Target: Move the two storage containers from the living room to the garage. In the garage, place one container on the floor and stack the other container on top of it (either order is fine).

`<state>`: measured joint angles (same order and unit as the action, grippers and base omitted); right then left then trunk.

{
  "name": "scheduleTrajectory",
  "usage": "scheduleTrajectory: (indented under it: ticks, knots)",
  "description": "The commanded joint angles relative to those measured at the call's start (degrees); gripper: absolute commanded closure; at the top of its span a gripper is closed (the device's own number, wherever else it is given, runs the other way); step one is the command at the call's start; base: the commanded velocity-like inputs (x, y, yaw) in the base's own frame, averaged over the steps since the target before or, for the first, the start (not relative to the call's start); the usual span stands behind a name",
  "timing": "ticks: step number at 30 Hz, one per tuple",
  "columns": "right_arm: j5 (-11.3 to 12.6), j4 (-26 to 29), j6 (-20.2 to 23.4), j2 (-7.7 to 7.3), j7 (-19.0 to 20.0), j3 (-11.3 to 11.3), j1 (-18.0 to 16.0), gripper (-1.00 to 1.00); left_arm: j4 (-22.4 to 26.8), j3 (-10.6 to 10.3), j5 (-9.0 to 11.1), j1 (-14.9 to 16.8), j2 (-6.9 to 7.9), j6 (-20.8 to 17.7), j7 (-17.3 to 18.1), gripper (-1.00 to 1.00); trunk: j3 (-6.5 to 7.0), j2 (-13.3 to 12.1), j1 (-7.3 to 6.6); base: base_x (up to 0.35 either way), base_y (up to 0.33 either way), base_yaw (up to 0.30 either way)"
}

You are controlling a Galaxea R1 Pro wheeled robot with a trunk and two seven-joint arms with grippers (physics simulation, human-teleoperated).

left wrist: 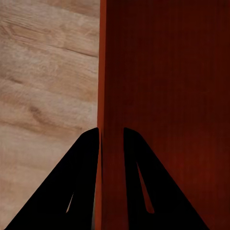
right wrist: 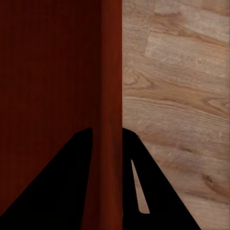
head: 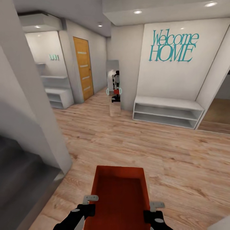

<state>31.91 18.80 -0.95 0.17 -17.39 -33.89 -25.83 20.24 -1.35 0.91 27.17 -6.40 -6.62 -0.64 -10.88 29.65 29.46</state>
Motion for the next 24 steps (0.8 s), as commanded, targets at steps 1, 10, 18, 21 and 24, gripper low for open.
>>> scheduleTrajectory:
  ticks: [1, 10, 18, 21, 24]
  knots:
    - [-1.1, 0.2, -0.3, -0.46, -0.9, 0.9, -0.1, 1.00, 0.0, 0.6, -0.7, 0.0, 0.51, -0.4, -0.5, 1.00, -0.09, 0.1, 0.05, 0.324, 0.000, 0.000]
    - [-1.1, 0.2, -0.2, -0.43, -0.9, 0.9, -0.1, 1.00, 0.0, 0.7, -0.6, 0.0, 0.51, -0.4, -0.5, 1.00, -0.09, 0.1, 0.05, 0.324, 0.000, 0.000]
    - [-1.1, 0.2, -0.3, -0.43, -0.9, 0.9, -0.1, 1.00, 0.0, 0.7, -0.7, 0.0, 0.51, -0.4, -0.5, 1.00, -0.09, 0.1, 0.05, 0.324, 0.000, 0.000]
    - [-1.1, 0.2, -0.2, -0.43, -0.9, 0.9, -0.1, 1.00, 0.0, 0.7, -0.7, 0.0, 0.51, -0.4, -0.5, 1.00, -0.09, 0.1, 0.05, 0.324, 0.000, 0.000]
    - [-1.1, 0.2, -0.3, -0.44, -0.9, 0.9, -0.1, 1.00, 0.0, 0.6, -0.7, 0.0, 0.51, -0.4, -0.5, 1.00, -0.09, 0.1, 0.05, 0.324, 0.000, 0.000]
